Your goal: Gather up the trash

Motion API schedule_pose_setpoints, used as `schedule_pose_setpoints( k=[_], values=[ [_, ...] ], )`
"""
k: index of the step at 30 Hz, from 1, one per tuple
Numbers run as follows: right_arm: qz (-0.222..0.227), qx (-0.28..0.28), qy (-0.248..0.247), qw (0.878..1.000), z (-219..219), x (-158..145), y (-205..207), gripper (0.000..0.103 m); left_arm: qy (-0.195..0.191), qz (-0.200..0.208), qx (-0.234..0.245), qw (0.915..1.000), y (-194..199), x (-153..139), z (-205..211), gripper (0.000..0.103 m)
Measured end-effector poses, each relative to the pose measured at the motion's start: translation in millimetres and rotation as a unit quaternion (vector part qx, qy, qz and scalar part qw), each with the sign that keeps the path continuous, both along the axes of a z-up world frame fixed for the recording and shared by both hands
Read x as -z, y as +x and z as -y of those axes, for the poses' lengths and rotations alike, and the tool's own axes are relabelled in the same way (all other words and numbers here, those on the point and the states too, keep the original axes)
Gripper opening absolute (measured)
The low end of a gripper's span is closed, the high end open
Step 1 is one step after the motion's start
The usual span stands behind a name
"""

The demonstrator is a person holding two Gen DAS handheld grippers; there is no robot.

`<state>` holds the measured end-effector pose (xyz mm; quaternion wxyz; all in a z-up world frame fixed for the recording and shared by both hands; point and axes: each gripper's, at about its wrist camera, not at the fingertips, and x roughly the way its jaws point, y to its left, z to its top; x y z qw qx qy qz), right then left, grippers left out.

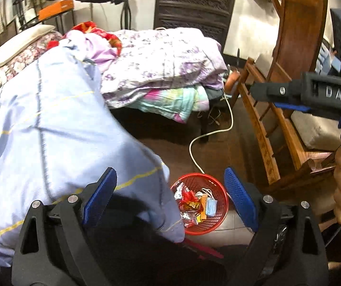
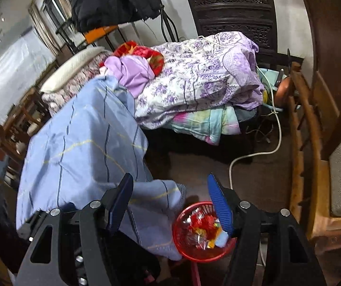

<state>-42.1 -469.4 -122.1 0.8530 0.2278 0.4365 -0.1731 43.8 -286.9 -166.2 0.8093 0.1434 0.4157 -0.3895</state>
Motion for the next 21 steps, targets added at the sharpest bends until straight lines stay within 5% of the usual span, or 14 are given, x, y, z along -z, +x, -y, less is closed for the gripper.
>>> schedule_pose_setpoints(
  k=[8,21],
  values=[
    [-0.028,-0.011,-0.040,0.999,-58.3,-17.5,9.2,0.065,-0.007,0.004,-0.009,0.9999,3.7,-7.6,-40.5,0.088],
    [-0.087,0.099,-0.048,0.990,-84.7,0.3,-52.9,0.068,-0.012,0.015,0.004,0.9998,-6.9,-0.5,-72.2,0.090]
  ],
)
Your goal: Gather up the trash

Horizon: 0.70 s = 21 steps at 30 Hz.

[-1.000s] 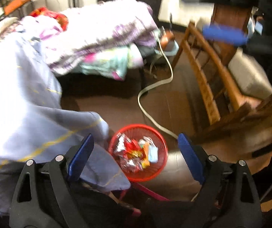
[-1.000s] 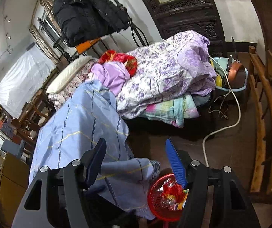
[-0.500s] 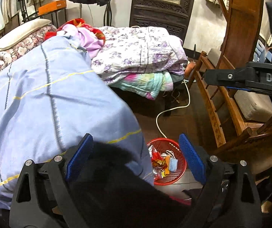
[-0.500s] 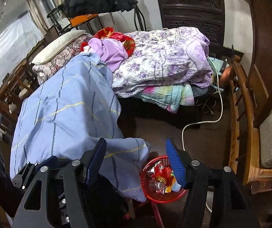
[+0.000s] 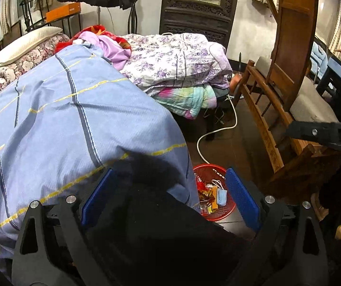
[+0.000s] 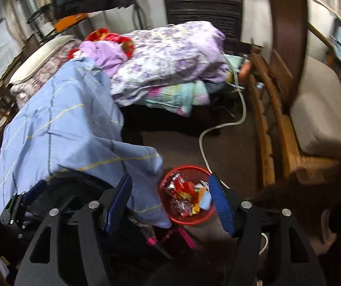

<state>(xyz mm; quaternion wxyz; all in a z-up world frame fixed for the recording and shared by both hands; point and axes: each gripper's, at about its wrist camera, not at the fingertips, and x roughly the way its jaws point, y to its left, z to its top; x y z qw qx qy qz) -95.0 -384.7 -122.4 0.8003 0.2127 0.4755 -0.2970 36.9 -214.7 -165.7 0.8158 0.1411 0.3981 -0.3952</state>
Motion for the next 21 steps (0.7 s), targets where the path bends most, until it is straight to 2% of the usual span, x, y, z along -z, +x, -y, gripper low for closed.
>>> schedule_pose_setpoints(
  k=[3,7,10,16,21],
  values=[
    [-0.009,0.013,0.006,1.000,-2.7,12.0,-11.5,0.069,0.004,0.007,-0.001,1.0000,-4.6,4.3,-3.4,0.090],
    [-0.036,0.005,-0.001,0.999,-12.7,27.9,-17.7,0.074,0.010,0.019,-0.003,0.9998,-11.0,7.9,-8.9,0.090],
    [-0.053,0.003,0.011,0.999,-16.7,42.3,-22.3,0.074,0.018,0.022,-0.005,0.9996,-13.0,13.2,-10.3,0.090],
    [-0.063,-0.002,0.011,0.998,-20.8,50.1,-23.5,0.074,0.036,0.028,0.012,0.9989,-18.1,20.4,0.5,0.090],
    [-0.076,-0.009,0.008,0.997,-17.0,60.1,-18.6,0.075,0.056,0.013,0.027,0.9980,-12.7,30.3,20.1,0.090]
  ],
)
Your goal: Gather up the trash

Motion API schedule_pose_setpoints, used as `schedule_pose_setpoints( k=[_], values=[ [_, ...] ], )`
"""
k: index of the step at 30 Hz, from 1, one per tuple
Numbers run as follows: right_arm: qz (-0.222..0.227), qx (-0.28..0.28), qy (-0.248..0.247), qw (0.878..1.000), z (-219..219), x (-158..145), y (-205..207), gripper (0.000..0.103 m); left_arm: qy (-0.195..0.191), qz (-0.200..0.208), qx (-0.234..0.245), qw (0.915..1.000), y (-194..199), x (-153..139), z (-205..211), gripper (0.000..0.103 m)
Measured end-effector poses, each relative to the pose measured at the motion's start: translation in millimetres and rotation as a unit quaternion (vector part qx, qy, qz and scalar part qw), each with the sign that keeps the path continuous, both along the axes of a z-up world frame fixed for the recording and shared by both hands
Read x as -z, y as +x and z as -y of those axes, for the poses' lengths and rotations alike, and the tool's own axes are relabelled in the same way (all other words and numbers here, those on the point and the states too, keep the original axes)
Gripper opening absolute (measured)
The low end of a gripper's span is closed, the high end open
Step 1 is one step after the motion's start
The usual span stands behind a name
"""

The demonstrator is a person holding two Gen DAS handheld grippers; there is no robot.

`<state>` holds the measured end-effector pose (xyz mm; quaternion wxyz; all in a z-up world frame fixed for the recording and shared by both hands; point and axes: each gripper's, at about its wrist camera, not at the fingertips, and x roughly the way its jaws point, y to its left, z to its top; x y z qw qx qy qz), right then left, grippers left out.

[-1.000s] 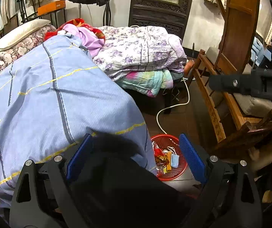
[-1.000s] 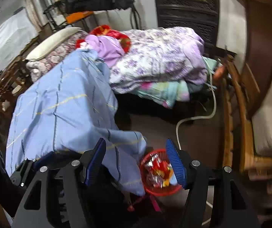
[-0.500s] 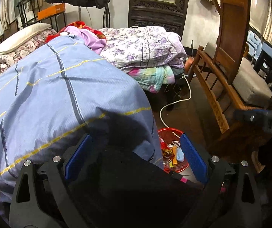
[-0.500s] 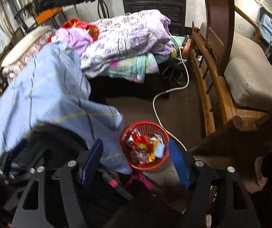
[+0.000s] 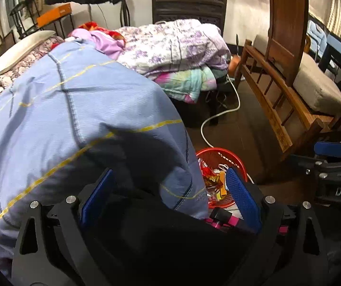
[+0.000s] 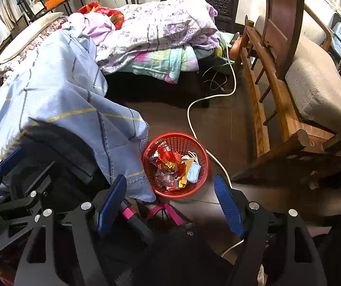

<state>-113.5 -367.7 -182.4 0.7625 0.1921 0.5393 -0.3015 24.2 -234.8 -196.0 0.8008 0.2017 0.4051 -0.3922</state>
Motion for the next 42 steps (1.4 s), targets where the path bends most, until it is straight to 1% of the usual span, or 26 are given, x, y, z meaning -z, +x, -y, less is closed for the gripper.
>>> schedule_pose_setpoints(
  k=[3,7,16,20,23,27,30,33,42],
  values=[
    [-0.008,0.003,0.005,1.000,7.1,8.9,2.7,0.075,0.014,-0.006,0.011,0.9998,1.9,6.4,12.5,0.090],
    [-0.014,0.019,0.026,0.999,20.3,23.1,1.8,0.075,0.031,-0.012,0.026,0.9991,2.2,14.7,27.3,0.090],
    [-0.020,0.025,0.045,0.998,30.2,40.9,-0.7,0.075,0.052,-0.016,0.039,0.9977,1.5,25.3,44.2,0.090],
    [-0.020,0.025,0.054,0.998,32.3,44.6,-1.8,0.075,0.057,-0.015,0.036,0.9976,2.0,26.2,46.1,0.090],
    [-0.019,0.029,0.060,0.998,34.2,45.4,-4.2,0.075,0.058,-0.017,0.044,0.9972,0.9,25.9,49.0,0.090],
    [-0.019,0.032,0.062,0.997,34.6,45.6,-5.3,0.075,0.056,-0.028,0.051,0.9967,1.0,25.9,51.3,0.090],
    [-0.019,0.032,0.064,0.997,33.9,45.6,-5.0,0.075,0.047,-0.021,0.054,0.9972,-0.7,23.7,50.2,0.090],
    [-0.018,0.033,0.063,0.997,34.5,45.5,-5.3,0.075,0.057,-0.021,0.054,0.9967,-0.9,26.4,51.4,0.090],
    [-0.018,0.041,0.063,0.997,37.9,46.6,-8.1,0.075,0.065,-0.017,0.046,0.9967,0.0,29.1,52.4,0.090]
  ],
)
